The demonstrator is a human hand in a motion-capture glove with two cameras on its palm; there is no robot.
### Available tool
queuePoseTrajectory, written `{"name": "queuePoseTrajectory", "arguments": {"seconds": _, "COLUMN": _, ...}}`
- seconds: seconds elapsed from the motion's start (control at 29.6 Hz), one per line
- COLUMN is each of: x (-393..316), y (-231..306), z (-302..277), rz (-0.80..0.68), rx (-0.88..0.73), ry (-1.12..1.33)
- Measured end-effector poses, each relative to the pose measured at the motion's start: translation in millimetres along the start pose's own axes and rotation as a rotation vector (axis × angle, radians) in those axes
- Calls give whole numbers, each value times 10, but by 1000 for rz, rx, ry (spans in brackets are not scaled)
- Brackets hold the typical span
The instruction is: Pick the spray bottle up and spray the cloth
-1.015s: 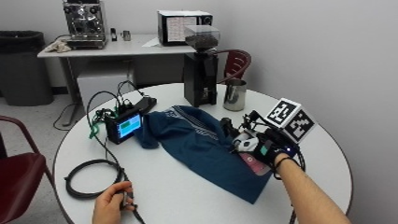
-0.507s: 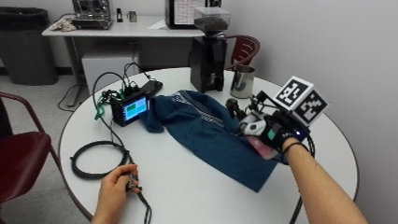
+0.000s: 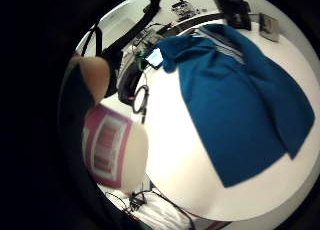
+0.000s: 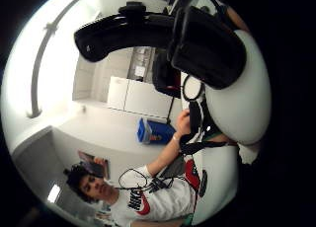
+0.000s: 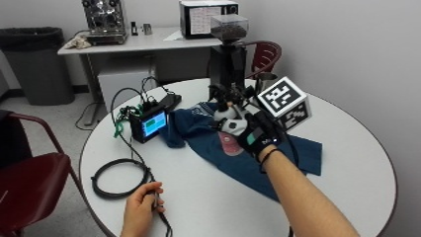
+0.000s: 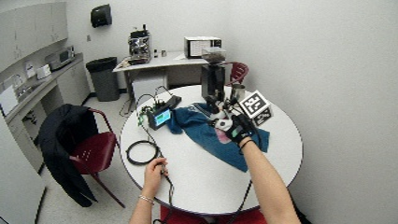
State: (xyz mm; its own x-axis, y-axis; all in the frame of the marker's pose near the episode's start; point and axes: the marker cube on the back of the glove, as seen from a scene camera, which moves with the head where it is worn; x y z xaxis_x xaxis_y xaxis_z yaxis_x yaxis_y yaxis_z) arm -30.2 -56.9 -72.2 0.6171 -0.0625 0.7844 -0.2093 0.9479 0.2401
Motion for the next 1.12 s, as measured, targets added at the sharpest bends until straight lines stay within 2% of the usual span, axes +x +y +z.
{"name": "queuePoseTrajectory", "arguments": {"seconds": 0.2, "x": 165, "y": -179, "z": 663, "rz": -26, "rx": -45, "ry": -157}}
{"name": "queuePoseTrajectory", "arguments": {"seconds": 0.47, "x": 307, "y": -194, "z": 1200, "rz": -140, "rx": -119, "ry": -84}}
{"name": "queuePoseTrajectory", "arguments": {"seconds": 1.12, "x": 689, "y": -170, "z": 1033, "rz": -39, "rx": -106, "ry": -66}}
